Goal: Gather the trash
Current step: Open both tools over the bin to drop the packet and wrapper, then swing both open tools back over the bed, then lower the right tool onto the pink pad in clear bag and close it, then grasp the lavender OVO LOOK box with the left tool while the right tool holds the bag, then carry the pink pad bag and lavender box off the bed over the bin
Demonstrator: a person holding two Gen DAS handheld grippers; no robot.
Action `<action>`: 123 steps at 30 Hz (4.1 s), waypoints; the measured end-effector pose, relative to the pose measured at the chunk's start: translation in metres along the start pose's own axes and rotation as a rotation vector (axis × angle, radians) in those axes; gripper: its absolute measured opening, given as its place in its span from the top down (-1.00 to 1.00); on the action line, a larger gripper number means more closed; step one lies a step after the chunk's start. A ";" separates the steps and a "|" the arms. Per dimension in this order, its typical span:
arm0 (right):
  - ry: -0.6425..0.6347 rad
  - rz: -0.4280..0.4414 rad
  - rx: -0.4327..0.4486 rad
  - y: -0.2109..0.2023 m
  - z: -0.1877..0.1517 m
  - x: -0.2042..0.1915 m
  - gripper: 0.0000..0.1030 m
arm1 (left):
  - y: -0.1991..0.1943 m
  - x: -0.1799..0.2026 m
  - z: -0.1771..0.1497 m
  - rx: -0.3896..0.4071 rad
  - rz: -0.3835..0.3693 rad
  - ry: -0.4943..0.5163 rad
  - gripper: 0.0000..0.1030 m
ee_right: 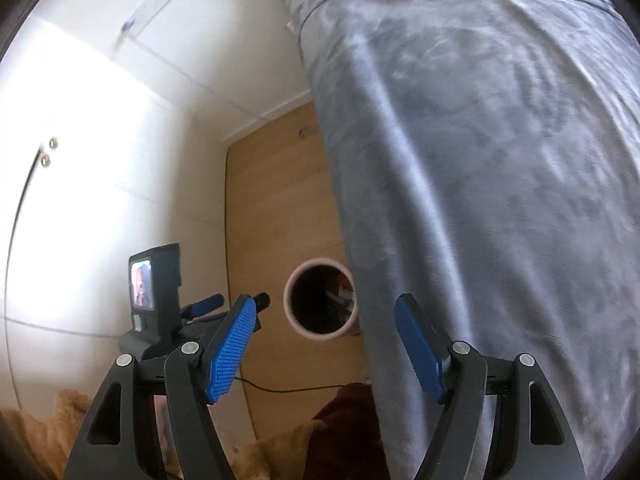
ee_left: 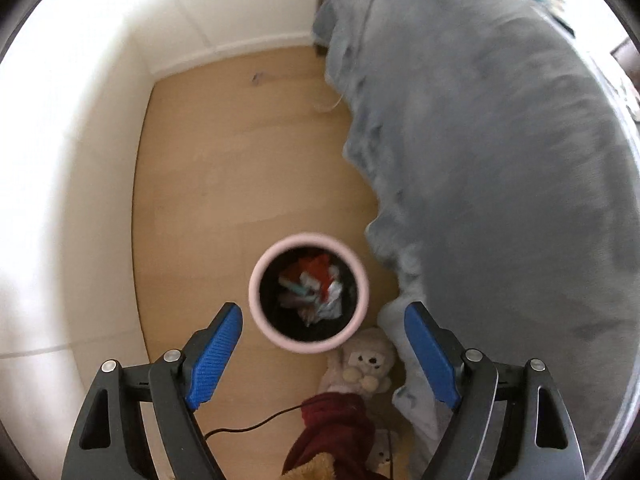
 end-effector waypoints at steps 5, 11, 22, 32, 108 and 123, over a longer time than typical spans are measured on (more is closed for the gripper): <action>0.095 -0.034 0.083 -0.038 -0.005 0.029 -0.40 | -0.055 0.050 0.023 0.102 -0.027 0.125 -0.62; 0.282 -0.114 0.254 -0.121 -0.020 0.090 -0.43 | -0.132 0.167 0.043 0.238 -0.124 0.396 -0.63; 0.866 -0.522 0.589 -0.319 -0.148 0.265 -0.62 | -0.225 0.460 -0.020 0.256 -0.397 0.991 -0.75; 1.342 -0.588 0.590 -0.396 -0.286 0.457 -0.63 | -0.212 0.660 -0.117 0.111 -0.438 1.275 -0.76; 1.030 -0.392 0.538 -0.380 -0.270 0.451 0.14 | -0.134 0.760 -0.177 -0.031 -0.308 1.023 0.23; 0.508 -0.156 0.360 -0.268 -0.085 0.279 0.14 | -0.158 0.381 0.008 0.121 -0.093 0.502 0.22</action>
Point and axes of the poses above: each gripper's, at about its wrist camera, not at the fingertips, and y roughly the way its jaws point, x to its right, z to its top, the point moved 2 cm from there along y, roughly the way its jaws point, and after that the axes turned 3 degrees about z, right-handed, at the moved point
